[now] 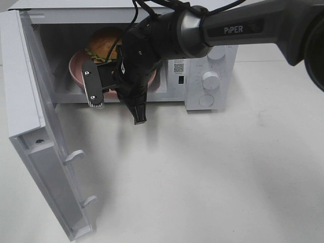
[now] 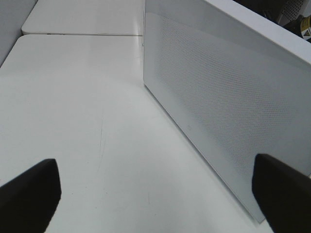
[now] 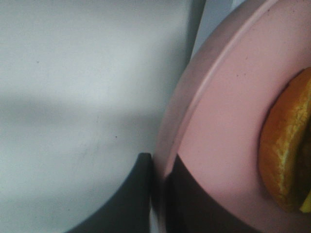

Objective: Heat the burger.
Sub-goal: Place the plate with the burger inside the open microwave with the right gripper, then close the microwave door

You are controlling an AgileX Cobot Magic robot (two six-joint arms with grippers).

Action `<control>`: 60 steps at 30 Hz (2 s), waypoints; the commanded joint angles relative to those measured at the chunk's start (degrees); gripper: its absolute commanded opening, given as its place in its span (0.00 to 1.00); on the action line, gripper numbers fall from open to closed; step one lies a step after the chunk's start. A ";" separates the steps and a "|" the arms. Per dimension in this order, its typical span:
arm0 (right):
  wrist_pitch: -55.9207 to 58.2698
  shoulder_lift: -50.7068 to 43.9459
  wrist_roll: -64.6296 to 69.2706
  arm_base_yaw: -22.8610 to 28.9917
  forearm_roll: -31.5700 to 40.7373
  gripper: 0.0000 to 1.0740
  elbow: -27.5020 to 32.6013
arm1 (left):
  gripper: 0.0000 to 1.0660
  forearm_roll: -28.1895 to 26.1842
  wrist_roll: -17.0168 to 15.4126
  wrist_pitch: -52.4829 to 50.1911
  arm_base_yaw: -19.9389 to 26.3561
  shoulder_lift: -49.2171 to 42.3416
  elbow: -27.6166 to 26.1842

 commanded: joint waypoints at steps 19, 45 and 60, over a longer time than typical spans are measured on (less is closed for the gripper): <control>-3.21 4.58 2.12 -1.49 -2.75 0.00 -8.77 | 0.94 0.00 -0.34 -0.17 0.11 -1.15 0.11; -1.32 7.51 6.88 -1.49 -2.75 0.45 -11.75 | 0.94 0.00 -0.34 -0.17 0.11 -1.15 0.11; -2.52 1.95 6.65 -1.32 -1.03 0.59 -3.90 | 0.94 0.00 -0.34 -0.17 0.11 -1.15 0.11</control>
